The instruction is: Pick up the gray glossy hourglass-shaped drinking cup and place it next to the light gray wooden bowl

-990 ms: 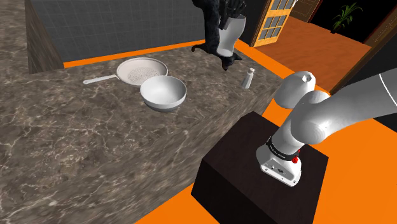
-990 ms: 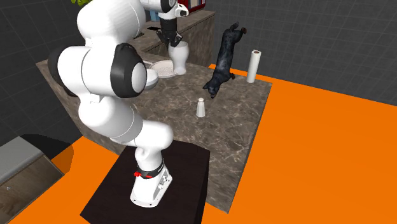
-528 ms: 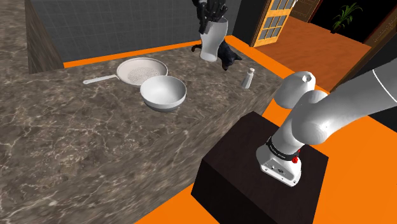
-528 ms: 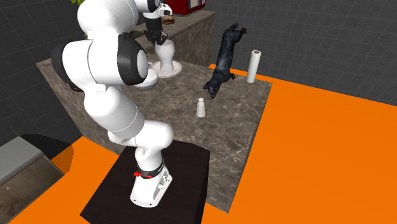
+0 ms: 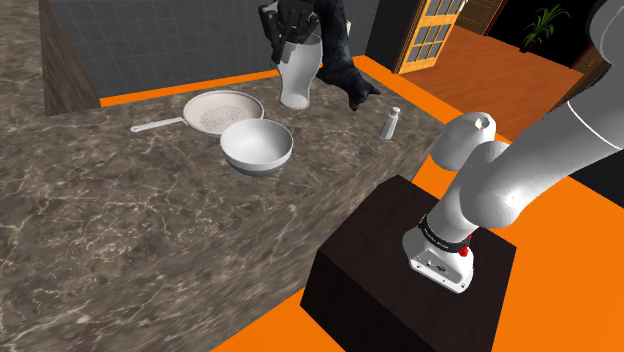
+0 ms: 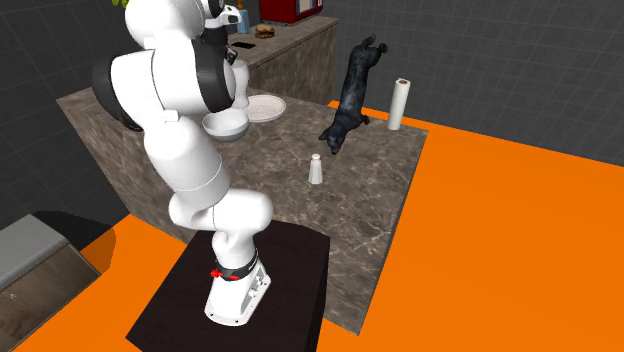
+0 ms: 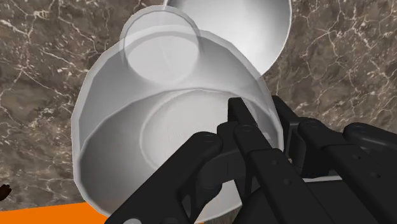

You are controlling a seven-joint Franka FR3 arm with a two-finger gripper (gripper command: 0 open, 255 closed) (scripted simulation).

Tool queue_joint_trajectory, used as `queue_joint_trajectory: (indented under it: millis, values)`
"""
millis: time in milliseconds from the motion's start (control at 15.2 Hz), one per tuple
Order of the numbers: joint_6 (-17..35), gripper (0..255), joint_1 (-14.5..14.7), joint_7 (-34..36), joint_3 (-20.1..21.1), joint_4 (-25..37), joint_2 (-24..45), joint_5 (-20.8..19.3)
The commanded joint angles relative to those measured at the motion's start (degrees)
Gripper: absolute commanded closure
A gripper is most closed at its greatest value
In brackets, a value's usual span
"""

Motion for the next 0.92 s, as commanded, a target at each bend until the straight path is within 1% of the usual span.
queue_joint_trajectory:
  millis: [0,264,462,660,858]
  values:
    - [0.4,255,0.8,3.0,2.0,2.2,2.3,-0.6]
    - [0.8,255,2.3,8.6,5.7,7.8,8.3,-2.7]
    - [0.6,255,3.8,12.9,8.2,13.0,13.5,-5.0]
    - [-0.2,255,5.7,17.3,10.4,19.2,19.3,-8.0]
    - [-1.7,255,8.5,21.4,12.0,26.5,25.7,-11.5]
